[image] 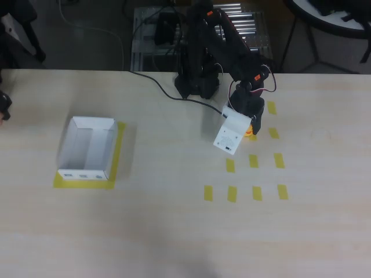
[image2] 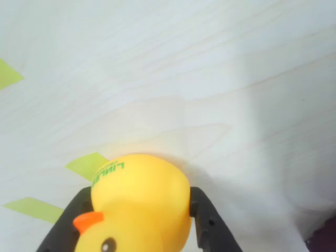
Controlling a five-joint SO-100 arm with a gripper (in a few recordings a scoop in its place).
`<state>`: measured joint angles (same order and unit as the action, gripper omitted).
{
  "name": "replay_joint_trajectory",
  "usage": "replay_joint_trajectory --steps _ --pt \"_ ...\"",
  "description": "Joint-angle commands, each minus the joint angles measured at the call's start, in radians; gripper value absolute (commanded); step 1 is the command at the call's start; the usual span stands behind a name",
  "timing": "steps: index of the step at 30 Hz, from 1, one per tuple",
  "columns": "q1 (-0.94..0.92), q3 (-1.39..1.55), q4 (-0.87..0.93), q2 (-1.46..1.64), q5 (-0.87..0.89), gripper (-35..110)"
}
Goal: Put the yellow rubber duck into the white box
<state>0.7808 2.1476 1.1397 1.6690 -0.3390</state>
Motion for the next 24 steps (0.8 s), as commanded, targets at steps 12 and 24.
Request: replay_joint_trajectory --steps 12,24 --pt "-0.049 -0.156 0.035 0.075 0.067 0" --pt "-0.253 -0.443 0.31 0.333 0.083 0"
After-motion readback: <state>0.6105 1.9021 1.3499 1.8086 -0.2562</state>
